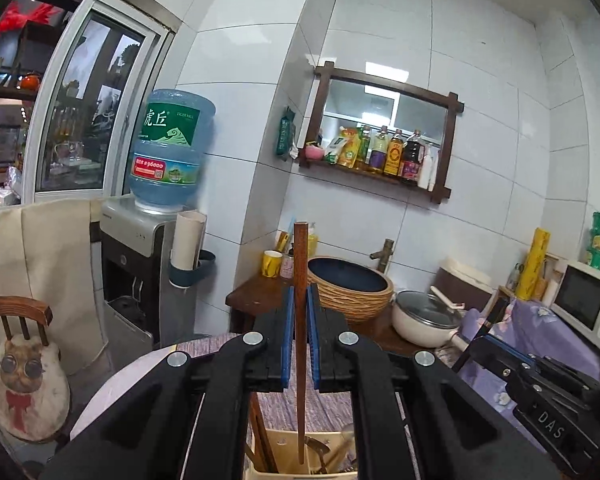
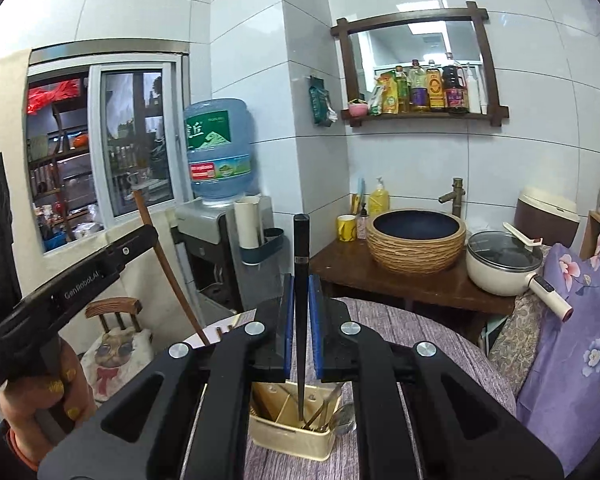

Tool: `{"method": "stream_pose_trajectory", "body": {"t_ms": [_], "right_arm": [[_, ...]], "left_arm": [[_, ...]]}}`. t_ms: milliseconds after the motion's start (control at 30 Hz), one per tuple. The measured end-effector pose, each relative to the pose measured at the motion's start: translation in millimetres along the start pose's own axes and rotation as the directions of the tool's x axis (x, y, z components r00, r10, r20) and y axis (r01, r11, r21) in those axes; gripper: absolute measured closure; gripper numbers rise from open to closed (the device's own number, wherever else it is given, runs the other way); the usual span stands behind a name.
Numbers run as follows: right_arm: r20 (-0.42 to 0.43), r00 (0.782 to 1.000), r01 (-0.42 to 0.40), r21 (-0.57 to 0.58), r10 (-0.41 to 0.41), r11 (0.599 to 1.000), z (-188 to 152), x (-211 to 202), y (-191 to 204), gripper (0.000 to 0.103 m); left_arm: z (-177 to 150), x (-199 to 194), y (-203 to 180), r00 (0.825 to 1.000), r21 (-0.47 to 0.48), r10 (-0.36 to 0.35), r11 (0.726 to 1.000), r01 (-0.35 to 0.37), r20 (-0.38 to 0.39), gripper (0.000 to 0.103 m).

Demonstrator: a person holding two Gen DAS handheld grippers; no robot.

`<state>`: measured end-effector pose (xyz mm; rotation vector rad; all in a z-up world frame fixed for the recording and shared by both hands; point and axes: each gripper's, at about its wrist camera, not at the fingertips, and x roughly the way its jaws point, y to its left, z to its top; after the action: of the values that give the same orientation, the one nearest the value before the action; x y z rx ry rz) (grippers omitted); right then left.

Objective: Organize utensils
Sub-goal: 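Lower both chopsticks into the basket and open both tools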

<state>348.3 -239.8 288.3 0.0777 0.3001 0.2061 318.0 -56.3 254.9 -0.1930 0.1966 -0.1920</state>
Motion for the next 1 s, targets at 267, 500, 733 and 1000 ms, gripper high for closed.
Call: {"method": "stream_pose_trajectory", "body": {"t_ms": [267,500,733,1000], "right_arm": [[-0.084,0.996,0.030,0.024,-0.028,0.999,-43.2,48.3,-13.0,0.095],[-0.140,0.990,0.034,0.039,-0.028,0.999,-77.5,67.2,-14.9,0.095],[-0.176,0.983,0.056,0.034,-0.049,0.998,-100.6,81.0,-16.6,0.095],[-0.141,0.988,0.064,-0.009,-0.065,0.998,-104.0,71.2,-11.6,0.094]], "left_arm": [[-55.6,34.2,6.1,0.996,0.010,0.049,0.999,-0.048,-0.071,0.095],[-98.5,52.4,5.4,0.984,0.043,0.059,0.998,-0.052,-0.166,0.095],[-120.4,61.8,9.0,0.972,0.061,0.079,0.996,-0.067,-0.220,0.095],[-118.6,48.0,1.7,0.979,0.104,0.059,0.994,-0.039,-0.197,0.093]]}}
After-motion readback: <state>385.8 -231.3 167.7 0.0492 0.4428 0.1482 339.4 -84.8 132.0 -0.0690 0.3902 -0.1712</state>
